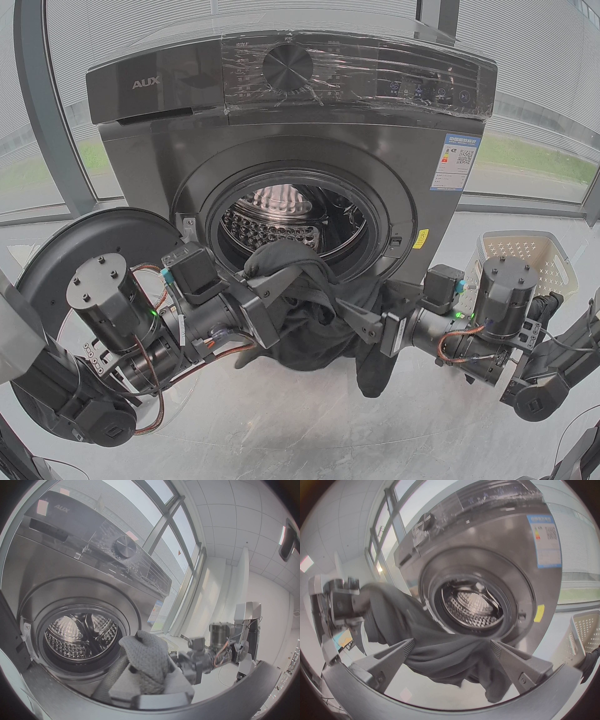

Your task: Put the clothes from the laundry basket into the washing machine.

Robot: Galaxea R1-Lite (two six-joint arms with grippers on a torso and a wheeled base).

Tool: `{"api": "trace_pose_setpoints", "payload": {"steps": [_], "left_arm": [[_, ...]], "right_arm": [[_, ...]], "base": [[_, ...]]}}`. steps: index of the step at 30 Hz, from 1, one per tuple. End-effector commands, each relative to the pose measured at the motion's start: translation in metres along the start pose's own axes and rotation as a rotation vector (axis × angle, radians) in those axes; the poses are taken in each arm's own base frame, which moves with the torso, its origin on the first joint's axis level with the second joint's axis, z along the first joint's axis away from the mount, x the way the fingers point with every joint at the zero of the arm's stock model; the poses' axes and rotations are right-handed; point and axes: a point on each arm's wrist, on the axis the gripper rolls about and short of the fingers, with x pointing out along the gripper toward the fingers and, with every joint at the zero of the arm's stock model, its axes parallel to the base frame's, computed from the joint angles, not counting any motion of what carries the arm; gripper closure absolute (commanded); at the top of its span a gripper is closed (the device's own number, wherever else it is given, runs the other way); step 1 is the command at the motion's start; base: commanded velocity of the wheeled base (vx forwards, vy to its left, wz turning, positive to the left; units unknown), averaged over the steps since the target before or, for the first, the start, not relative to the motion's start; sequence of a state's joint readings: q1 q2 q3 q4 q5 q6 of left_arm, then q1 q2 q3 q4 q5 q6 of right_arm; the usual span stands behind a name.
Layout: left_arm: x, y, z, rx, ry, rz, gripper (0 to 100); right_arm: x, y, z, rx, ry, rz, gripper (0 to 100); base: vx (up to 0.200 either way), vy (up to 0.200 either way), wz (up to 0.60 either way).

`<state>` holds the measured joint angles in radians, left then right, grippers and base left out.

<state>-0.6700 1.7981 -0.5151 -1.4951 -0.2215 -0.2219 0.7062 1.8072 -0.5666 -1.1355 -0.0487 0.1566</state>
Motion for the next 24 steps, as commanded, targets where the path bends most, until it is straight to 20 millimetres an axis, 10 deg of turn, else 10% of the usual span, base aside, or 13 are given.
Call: {"api": "trace_pose_setpoints", "payload": {"steps": [1,24], "left_arm": [[0.006,0.000,0.002,0.001,-0.020,0.007,100],[0.014,0.007,-0.003,0.002,-0.030,0.094,100]], "right_arm": [[-0.008,-0.008,-0.022,-0.020,0.108,-0.029,0],[-0.021,0.003,-0.049,-0.058,0.220,0.025,0]], "base": [[0.000,0.000,0.00],[0.000,0.000,0.00]]}}
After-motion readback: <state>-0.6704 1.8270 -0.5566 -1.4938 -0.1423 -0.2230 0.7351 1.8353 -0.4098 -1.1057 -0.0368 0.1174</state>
